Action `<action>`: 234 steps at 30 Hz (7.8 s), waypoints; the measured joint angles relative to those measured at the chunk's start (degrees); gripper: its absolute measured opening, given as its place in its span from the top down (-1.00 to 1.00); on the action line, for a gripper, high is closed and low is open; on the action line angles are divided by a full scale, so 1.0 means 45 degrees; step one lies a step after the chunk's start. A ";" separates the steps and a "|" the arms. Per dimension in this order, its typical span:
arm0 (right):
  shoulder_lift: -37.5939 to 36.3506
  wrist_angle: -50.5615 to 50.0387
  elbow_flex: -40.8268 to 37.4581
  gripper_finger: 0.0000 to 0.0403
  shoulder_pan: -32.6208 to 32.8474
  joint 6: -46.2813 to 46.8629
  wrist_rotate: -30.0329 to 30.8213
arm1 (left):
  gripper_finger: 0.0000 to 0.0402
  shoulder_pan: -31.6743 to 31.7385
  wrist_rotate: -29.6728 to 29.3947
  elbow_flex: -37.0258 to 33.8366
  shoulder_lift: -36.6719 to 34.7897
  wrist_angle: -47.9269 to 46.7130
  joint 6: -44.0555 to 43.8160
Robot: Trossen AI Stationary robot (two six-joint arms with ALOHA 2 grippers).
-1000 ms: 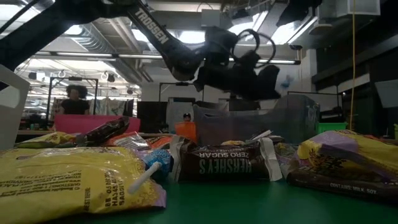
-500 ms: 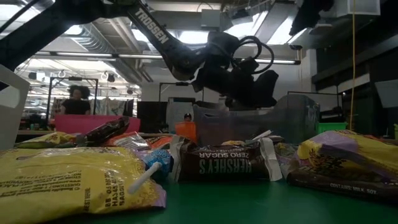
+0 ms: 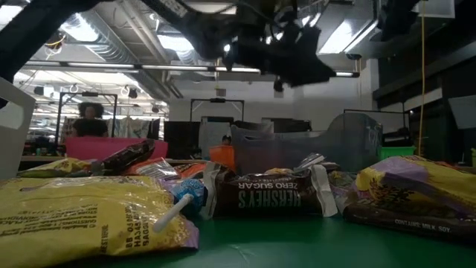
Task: Sort candy
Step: Put the orange chocolate into the orange bin, then put the red chocolate into the green bin
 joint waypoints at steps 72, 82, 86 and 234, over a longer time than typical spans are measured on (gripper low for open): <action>0.6399 0.6448 -0.3914 0.14 0.6627 1.1171 0.2970 | 0.44 -0.7782 -0.5463 -1.3934 -1.4181 -0.2664 -0.3168; 0.7782 0.6672 -0.3909 0.15 0.6627 1.1137 0.2250 | 0.44 -0.7805 -0.5472 -1.4027 -1.4178 -0.2368 -0.3932; 0.7847 0.6707 -0.3909 0.28 0.6627 1.1124 0.2168 | 0.44 -0.7805 -0.5652 -1.4027 -1.4173 -0.2249 -0.3577; 0.0749 0.1055 0.0649 0.11 -0.1762 -0.2995 0.2599 | 0.44 -0.3891 -0.5665 -1.4027 -1.0600 0.1295 -0.6206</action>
